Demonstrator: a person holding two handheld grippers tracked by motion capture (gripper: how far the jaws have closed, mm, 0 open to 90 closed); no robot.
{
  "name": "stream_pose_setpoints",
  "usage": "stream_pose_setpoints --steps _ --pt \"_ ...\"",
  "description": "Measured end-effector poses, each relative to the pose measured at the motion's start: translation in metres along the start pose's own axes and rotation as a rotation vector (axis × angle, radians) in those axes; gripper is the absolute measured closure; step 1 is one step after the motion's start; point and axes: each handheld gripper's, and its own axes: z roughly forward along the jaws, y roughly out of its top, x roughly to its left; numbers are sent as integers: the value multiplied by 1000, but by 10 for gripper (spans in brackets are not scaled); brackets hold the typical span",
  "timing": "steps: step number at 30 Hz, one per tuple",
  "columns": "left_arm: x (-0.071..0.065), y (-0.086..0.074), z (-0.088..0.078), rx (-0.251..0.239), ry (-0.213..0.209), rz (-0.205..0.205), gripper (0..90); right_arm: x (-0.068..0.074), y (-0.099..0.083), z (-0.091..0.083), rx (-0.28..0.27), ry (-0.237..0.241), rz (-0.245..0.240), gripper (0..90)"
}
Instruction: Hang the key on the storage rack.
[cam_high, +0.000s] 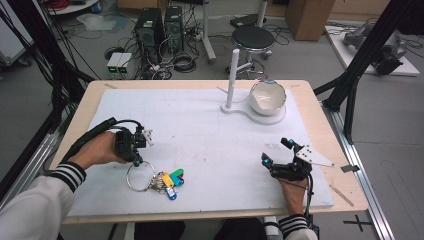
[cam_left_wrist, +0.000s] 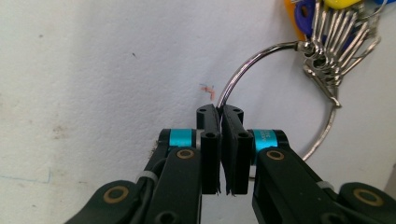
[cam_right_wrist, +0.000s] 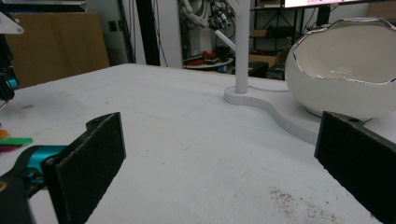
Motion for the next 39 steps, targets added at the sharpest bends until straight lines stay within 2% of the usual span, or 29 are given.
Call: stream_pose_setpoints --steps 2,7,14,16,20,25,29,36,39 --pt "0 -2 -6 -31 -3 1 862 0 0 0 0 -1 6 14" --pt "-3 -6 -19 -97 8 6 866 1 2 4 54 -2 10 14" --pt "-8 -6 -38 -182 33 18 870 -3 3 6 73 3 33 13" --pt "-9 -5 -42 -233 25 6 871 -3 4 7 84 8 36 13" --pt "-10 -2 -50 -299 17 20 872 -1 5 10 100 47 9 13" --pt "-11 2 -57 -388 9 8 874 1 12 11 124 90 22 13" --pt "-11 5 -63 -438 17 14 875 1 23 15 127 137 22 13" --pt "-11 10 -72 -548 11 -12 875 8 47 23 158 205 -11 13" --pt "-12 13 -76 -617 10 -17 875 13 57 27 161 235 -34 13"
